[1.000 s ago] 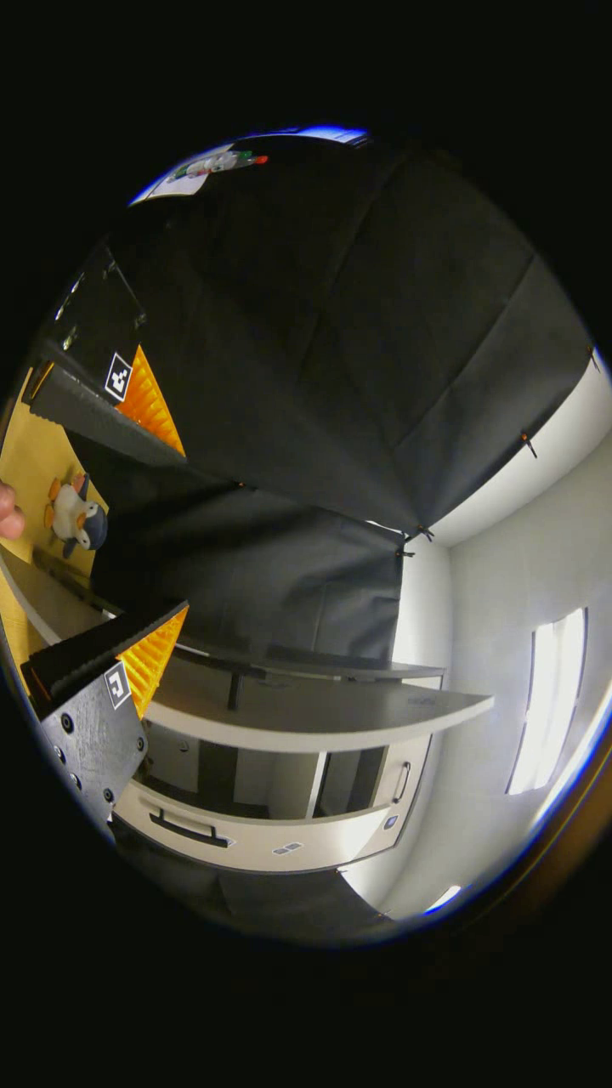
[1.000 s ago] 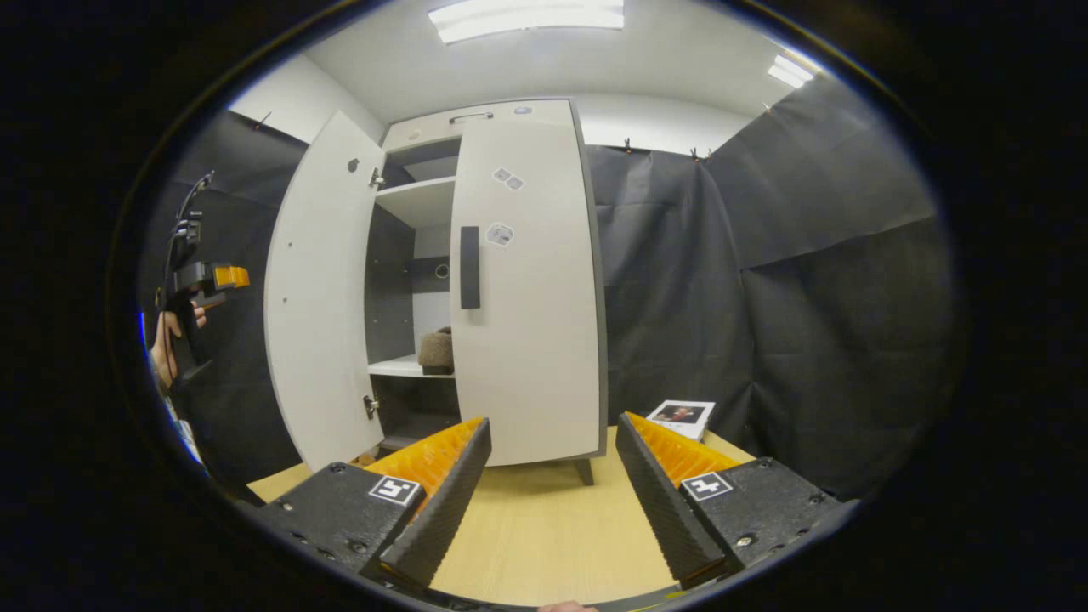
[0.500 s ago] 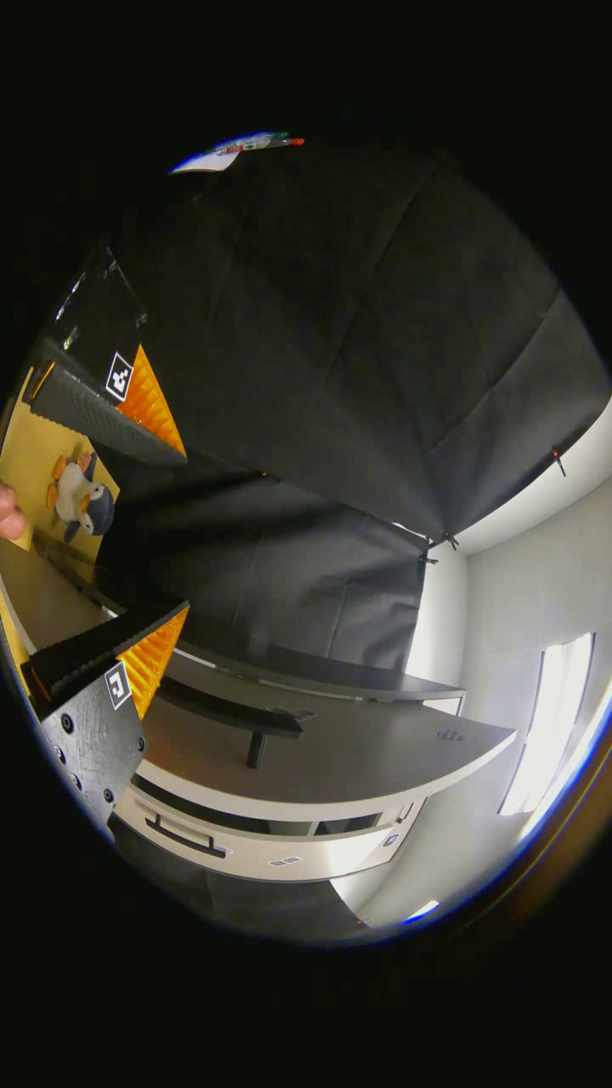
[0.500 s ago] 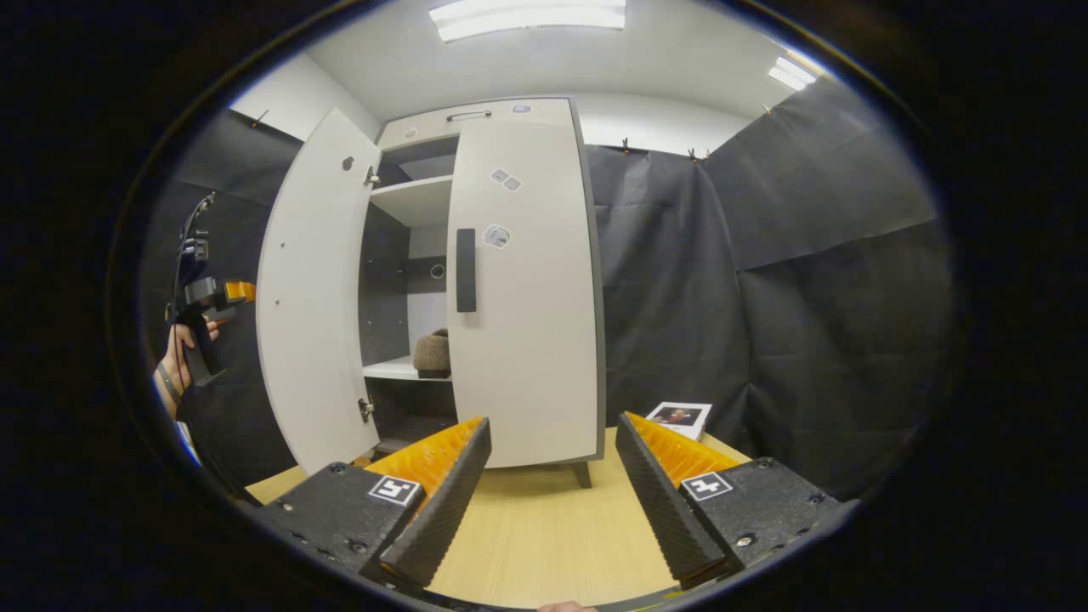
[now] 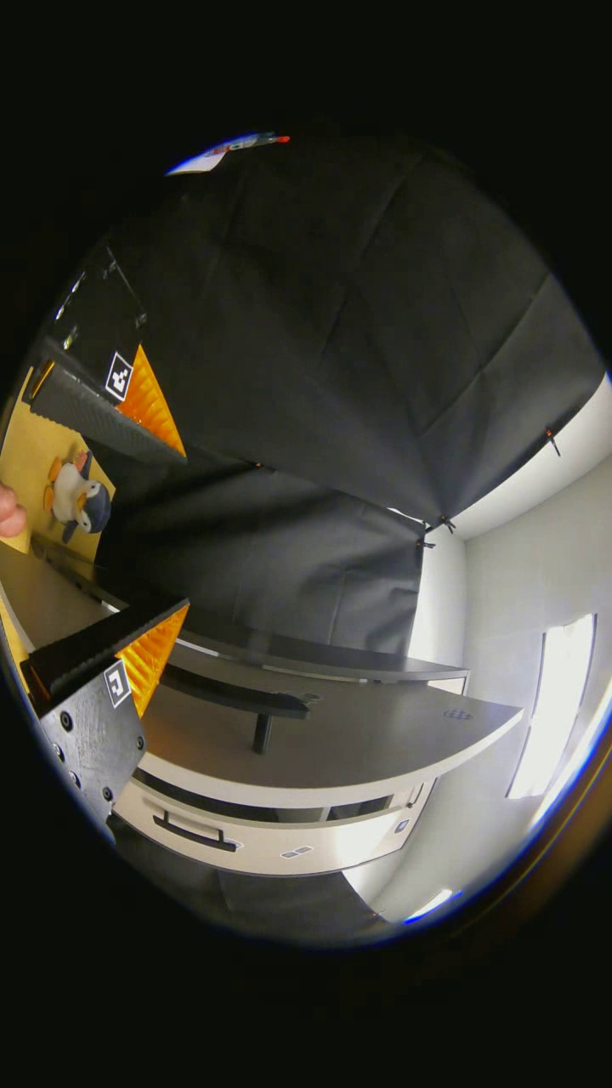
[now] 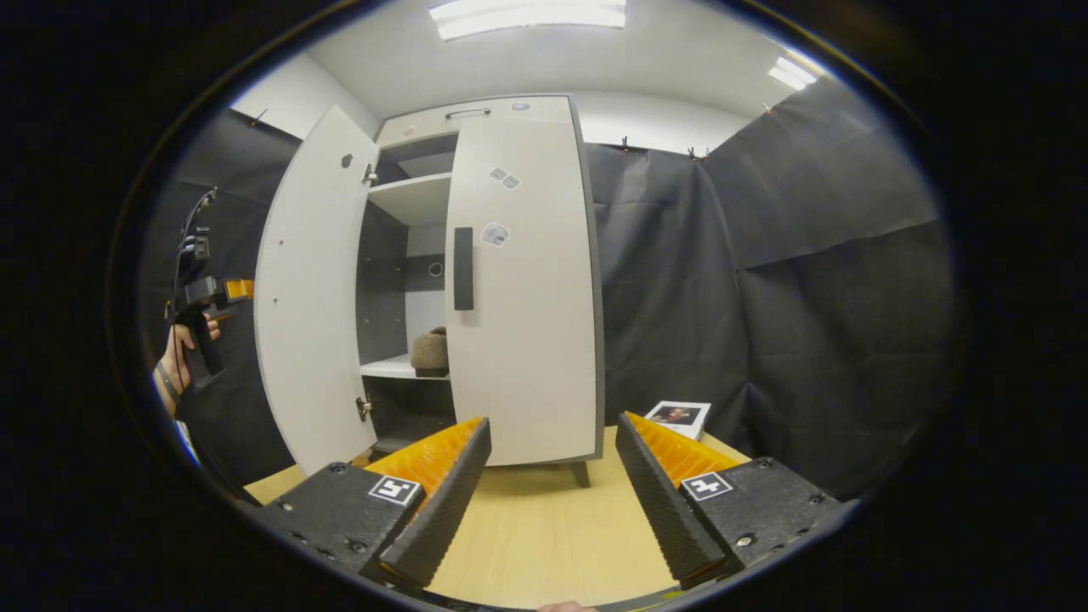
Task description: Grab one shoe with the right hand and put it into the shoe cabinet, grab the other shoe with the left hand and put it into the shoe cabinet; then close the right door with the right hand and the left door with the left hand.
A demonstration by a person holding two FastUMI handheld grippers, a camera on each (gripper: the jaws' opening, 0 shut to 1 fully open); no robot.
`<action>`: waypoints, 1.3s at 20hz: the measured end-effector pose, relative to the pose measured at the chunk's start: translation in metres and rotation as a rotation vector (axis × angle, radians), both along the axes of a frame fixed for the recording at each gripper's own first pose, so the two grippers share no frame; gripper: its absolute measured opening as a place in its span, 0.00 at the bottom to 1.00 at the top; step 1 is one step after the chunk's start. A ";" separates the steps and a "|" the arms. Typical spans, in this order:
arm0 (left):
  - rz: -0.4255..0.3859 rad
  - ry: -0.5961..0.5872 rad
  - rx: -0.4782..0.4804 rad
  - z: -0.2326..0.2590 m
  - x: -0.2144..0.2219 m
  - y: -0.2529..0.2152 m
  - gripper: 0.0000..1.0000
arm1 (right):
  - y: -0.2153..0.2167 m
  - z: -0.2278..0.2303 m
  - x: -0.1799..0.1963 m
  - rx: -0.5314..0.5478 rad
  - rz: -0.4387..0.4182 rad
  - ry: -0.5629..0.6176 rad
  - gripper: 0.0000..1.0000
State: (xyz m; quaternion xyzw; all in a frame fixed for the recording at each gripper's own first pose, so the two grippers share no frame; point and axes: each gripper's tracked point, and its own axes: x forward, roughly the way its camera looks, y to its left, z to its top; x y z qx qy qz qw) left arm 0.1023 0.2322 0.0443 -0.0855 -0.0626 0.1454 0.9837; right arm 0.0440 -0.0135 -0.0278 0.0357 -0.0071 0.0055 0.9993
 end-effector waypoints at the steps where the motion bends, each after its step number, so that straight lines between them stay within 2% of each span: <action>1: -0.006 0.003 0.003 0.000 0.000 -0.002 0.94 | -0.001 0.000 0.000 0.000 -0.001 0.000 0.97; 5: -0.030 0.014 -0.008 -0.001 -0.004 -0.008 0.94 | -0.005 -0.003 0.001 0.009 -0.004 0.003 0.97; 12: -0.079 0.024 0.030 0.001 0.000 -0.038 0.94 | -0.005 0.000 0.007 0.006 -0.003 -0.002 0.97; 19: -0.168 0.020 0.063 0.002 0.017 -0.095 0.94 | -0.008 0.002 0.008 -0.009 -0.009 -0.004 0.97; 26: -0.244 -0.008 0.020 0.003 0.044 -0.139 0.95 | -0.034 0.004 0.007 -0.017 -0.063 -0.004 0.97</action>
